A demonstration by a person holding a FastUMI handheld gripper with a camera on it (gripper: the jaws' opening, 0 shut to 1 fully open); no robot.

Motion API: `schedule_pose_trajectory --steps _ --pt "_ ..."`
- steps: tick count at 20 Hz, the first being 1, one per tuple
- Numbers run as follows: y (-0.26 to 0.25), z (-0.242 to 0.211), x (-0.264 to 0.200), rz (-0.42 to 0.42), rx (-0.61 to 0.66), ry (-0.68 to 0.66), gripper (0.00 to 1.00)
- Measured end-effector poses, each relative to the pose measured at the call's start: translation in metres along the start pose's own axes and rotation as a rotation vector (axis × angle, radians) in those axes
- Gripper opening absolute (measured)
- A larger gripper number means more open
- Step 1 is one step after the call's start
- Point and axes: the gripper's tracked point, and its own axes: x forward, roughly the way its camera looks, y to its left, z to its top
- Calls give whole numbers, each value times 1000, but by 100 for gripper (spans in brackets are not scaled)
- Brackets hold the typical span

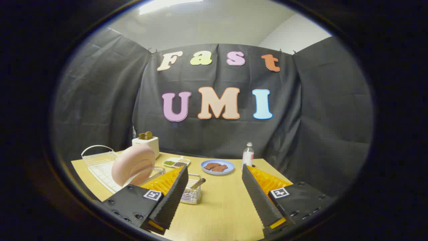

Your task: Take the plate from the dish rack, then take the spoon from the basket and place it into the plate.

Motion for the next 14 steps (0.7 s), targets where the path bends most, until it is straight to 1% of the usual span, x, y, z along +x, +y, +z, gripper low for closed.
schedule_pose_trajectory --steps 6,14 --pt "1 -4 3 -14 -12 8 100" --pt "11 -14 9 -6 -2 38 100"
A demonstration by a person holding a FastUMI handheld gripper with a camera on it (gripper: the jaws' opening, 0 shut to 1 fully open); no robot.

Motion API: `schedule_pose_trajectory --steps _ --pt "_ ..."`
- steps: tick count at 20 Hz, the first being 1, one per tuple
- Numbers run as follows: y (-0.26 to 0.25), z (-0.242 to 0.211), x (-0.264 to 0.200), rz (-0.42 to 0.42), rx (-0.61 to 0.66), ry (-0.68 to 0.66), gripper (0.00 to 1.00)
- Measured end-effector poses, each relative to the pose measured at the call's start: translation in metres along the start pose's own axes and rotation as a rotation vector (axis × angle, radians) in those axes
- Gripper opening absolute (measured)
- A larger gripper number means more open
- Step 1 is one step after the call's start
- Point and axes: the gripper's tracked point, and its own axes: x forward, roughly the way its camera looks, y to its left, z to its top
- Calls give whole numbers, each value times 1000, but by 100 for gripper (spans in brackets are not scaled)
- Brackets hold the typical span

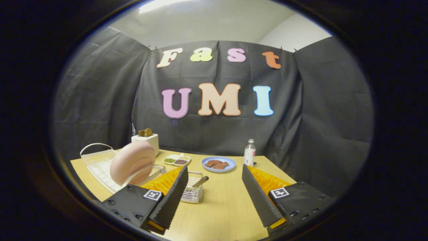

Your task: Take the plate from the dish rack, then take the spoon from the basket and place it into the plate.

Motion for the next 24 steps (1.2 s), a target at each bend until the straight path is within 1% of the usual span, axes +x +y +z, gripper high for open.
schedule_pose_trajectory --steps 6,8,11,13,14,19,24 --pt "19 -4 4 42 7 29 100" --pt "23 0 11 42 4 46 100" --pt "39 12 25 61 49 86 100" --pt "58 20 36 104 88 143 100" --pt "64 27 43 109 91 166 100" --pt "97 50 81 106 21 291 100" --pt "155 32 101 179 90 546 100"
